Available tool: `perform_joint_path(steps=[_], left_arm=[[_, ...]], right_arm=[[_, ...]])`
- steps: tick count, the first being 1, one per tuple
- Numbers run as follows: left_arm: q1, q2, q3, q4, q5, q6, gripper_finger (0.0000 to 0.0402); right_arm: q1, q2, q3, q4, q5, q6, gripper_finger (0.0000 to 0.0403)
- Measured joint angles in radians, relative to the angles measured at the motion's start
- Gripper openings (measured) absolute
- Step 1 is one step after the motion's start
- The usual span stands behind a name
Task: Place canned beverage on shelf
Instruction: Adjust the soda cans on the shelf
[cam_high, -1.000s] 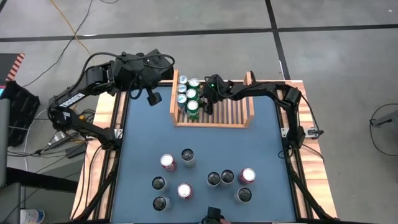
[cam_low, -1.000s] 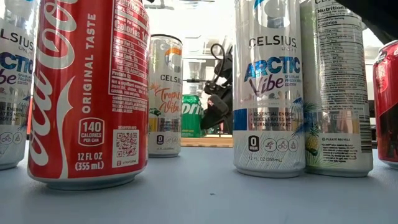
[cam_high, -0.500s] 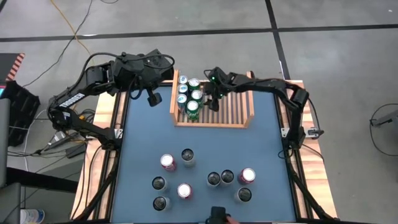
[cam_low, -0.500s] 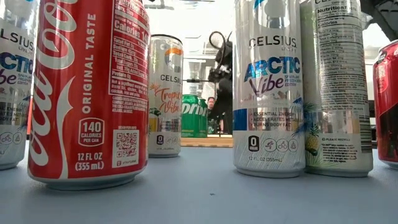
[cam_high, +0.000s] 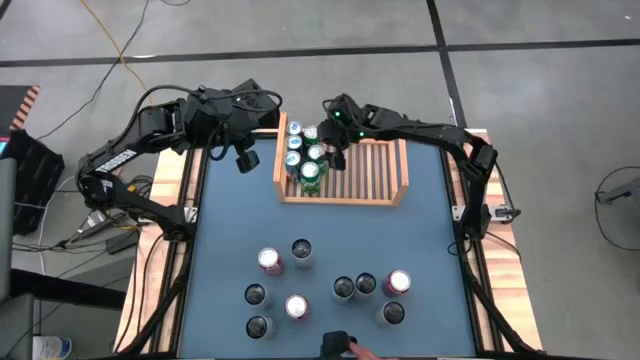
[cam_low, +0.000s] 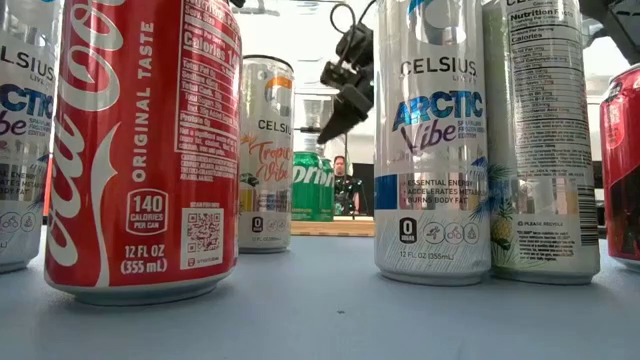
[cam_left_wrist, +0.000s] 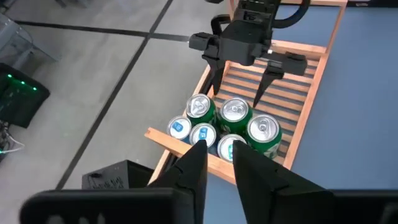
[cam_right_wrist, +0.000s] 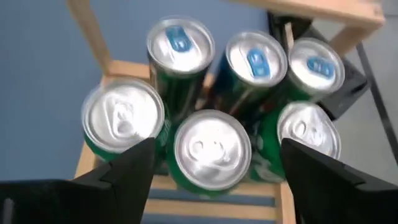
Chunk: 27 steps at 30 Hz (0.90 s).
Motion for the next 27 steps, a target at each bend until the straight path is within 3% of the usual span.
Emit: perform_joint_path(steps=[9,27], left_arm=[[0.000,0.000,0.000,0.000,0.000,-0.012,0.0099],[0.000,0.000,0.000,-0.005,0.000,-0.025,0.0100]], right_arm=[[0.015,0.054,0.002,0.021,-0.011,0.002,0.0328],[0.005,0.106,0.003,0.024,-0.031,0.009,0.0327]])
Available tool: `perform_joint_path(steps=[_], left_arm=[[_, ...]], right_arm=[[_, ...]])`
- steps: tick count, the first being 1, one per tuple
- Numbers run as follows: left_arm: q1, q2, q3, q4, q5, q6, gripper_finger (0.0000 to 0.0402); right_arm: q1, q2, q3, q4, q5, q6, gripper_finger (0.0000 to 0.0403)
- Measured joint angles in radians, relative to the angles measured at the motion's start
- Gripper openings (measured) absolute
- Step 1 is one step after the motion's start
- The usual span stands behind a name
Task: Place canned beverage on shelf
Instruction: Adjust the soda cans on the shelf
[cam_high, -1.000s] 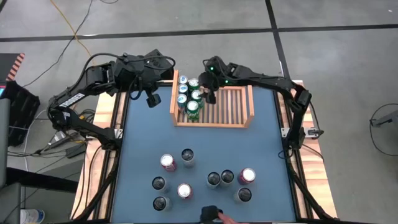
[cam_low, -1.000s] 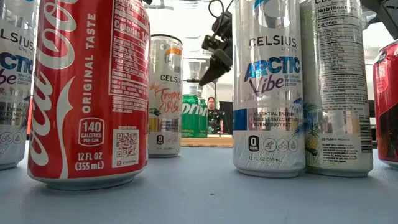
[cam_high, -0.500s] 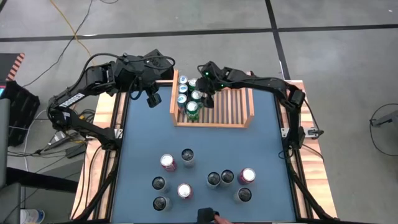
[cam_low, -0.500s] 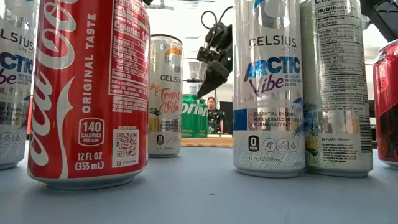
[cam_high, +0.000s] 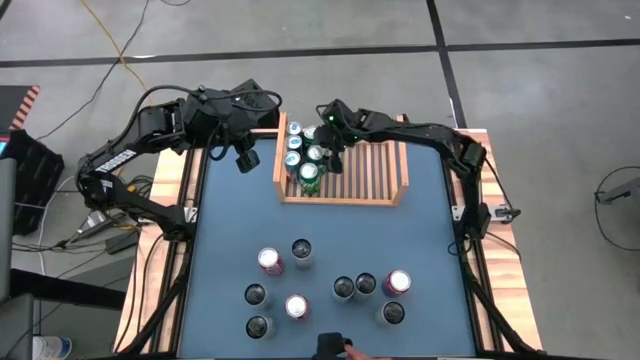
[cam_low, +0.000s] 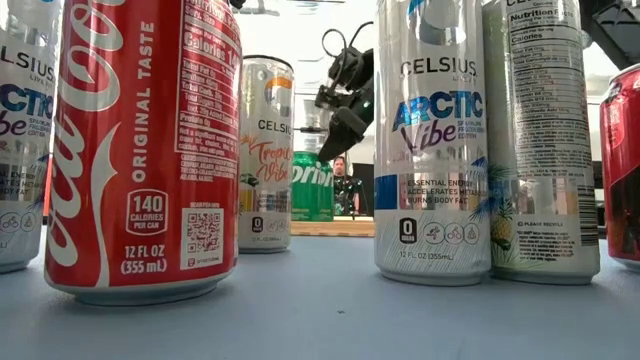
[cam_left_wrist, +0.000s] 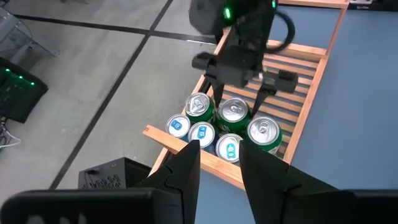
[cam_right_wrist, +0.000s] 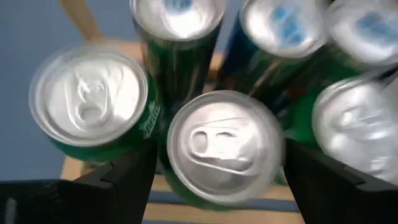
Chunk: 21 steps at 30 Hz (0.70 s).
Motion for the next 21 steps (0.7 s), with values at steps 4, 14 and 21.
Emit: perform_joint_path(steps=[4,14,21], left_arm=[[0.000,0.000,0.000,-0.004,0.000,-0.005,0.0100],[0.000,0.000,0.000,-0.025,0.000,-0.027,0.0100],[0.000,0.000,0.000,-0.024,0.000,-0.027,0.0100]], right_arm=[[0.010,0.034,-0.001,0.001,0.002,0.000,0.0327],[0.013,0.037,-0.001,0.003,0.064,0.013,0.0292],[0.010,0.037,-0.001,0.015,0.075,0.024,0.0277]])
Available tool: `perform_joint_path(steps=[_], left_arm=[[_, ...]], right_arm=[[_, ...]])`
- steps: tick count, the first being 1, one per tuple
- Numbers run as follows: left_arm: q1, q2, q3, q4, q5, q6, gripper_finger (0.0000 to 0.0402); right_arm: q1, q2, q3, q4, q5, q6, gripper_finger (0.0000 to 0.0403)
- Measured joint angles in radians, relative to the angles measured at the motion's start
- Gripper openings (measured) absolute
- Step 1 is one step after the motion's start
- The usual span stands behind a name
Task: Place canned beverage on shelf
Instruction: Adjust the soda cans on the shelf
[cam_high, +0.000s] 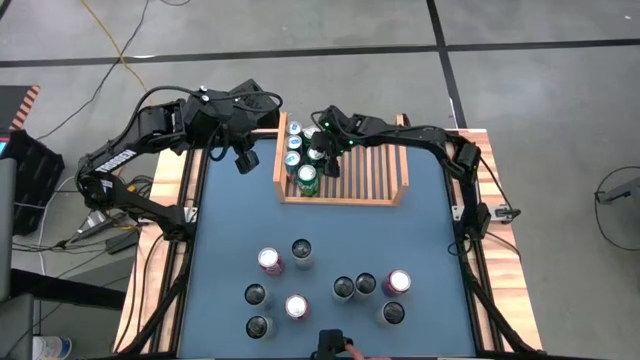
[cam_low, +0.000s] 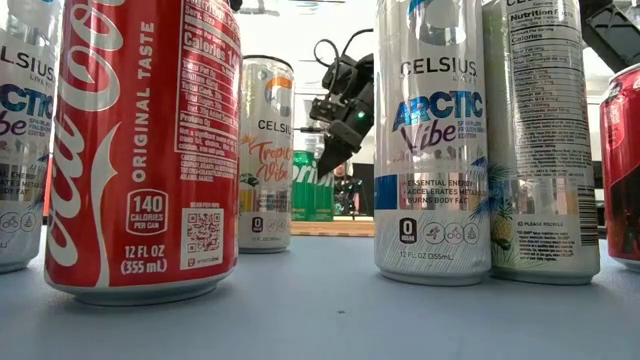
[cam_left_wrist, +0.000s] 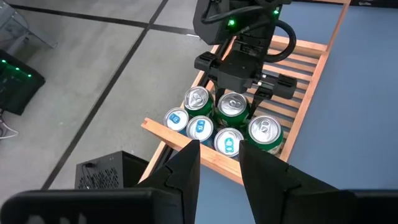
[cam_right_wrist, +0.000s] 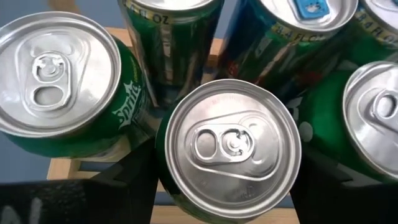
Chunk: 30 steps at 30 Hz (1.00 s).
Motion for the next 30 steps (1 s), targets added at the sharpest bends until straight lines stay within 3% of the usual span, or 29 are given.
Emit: perform_joint_path(steps=[19,26,30], left_arm=[[0.000,0.000,0.000,0.000,0.000,0.000,0.0100],[0.000,0.000,0.000,0.000,0.000,0.004,0.0100],[0.000,0.000,0.000,0.000,0.001,0.004,0.0100]], right_arm=[[-0.009,0.013,-0.002,0.098,-0.041,0.074,0.0277],[0.008,0.031,0.001,0.098,-0.049,0.076,0.0331],[0.008,0.032,0.000,0.085,-0.045,0.078,0.0339]])
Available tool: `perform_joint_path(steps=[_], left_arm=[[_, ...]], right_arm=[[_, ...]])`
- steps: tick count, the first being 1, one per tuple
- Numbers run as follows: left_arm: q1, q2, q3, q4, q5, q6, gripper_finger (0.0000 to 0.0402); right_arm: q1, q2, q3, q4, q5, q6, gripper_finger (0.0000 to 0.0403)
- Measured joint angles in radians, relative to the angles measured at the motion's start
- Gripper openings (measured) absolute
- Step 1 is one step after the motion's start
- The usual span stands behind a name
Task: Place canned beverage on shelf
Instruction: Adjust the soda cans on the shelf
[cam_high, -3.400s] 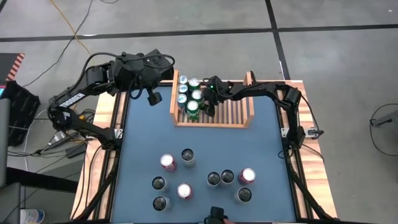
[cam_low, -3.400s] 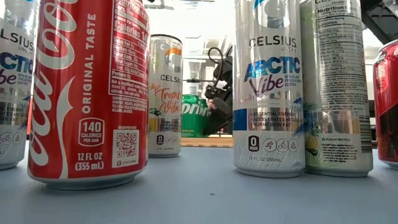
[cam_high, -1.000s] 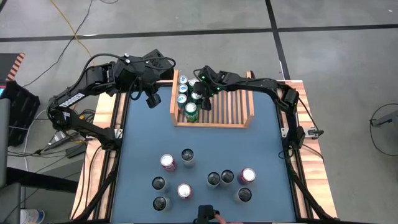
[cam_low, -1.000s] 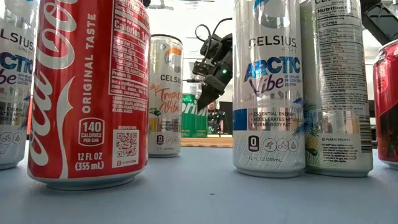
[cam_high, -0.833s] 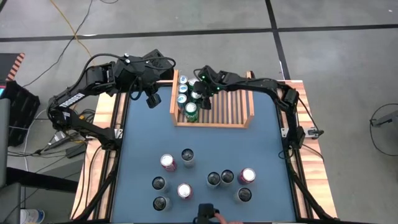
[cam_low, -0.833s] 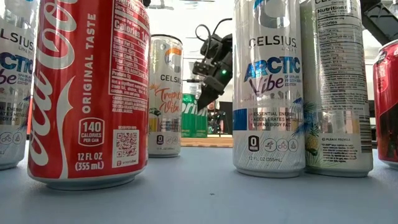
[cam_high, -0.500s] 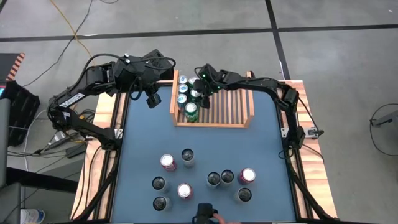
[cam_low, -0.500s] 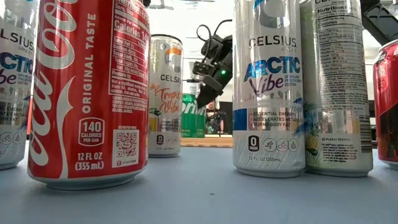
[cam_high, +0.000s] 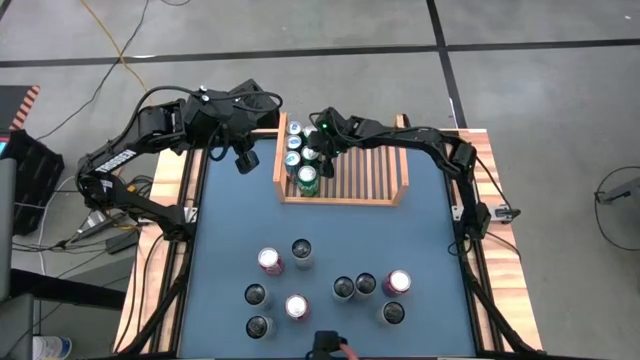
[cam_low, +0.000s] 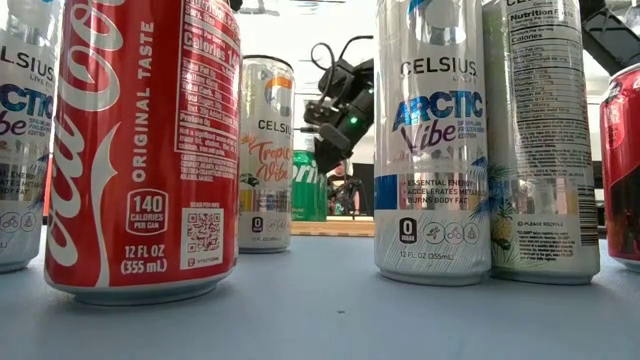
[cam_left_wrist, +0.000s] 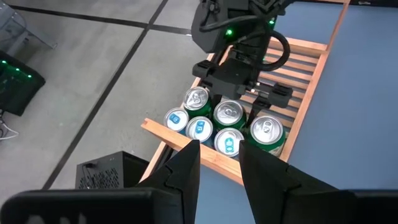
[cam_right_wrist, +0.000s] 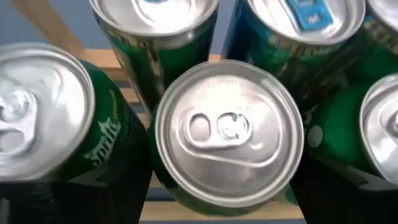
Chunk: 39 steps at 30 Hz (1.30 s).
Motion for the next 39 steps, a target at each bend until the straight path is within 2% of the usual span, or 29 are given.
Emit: perform_joint_path(steps=[10,18,23,29,34,39], left_arm=[[0.000,0.000,0.000,-0.021,0.016,-0.001,0.0100],[0.000,0.000,0.000,-0.022,0.015,-0.001,0.0100],[0.000,0.000,0.000,-0.022,0.016,-0.002,0.0100],[0.000,0.000,0.000,-0.060,0.017,-0.003,0.0100],[0.000,0.000,0.000,-0.068,0.018,-0.003,0.0100],[0.000,0.000,0.000,-0.068,0.018,-0.003,0.0100]], right_arm=[[-0.022,-0.009,-0.001,-0.051,0.046,0.004,0.0329],[-0.025,-0.070,0.000,-0.097,0.025,0.000,0.0329],[-0.007,-0.069,0.000,-0.130,-0.025,0.012,0.0329],[0.004,-0.086,-0.002,-0.184,-0.049,0.015,0.0312],[-0.052,-0.089,-0.001,-0.185,-0.040,0.031,0.0286],[-0.109,-0.088,-0.001,-0.186,-0.031,0.035,0.0281]])
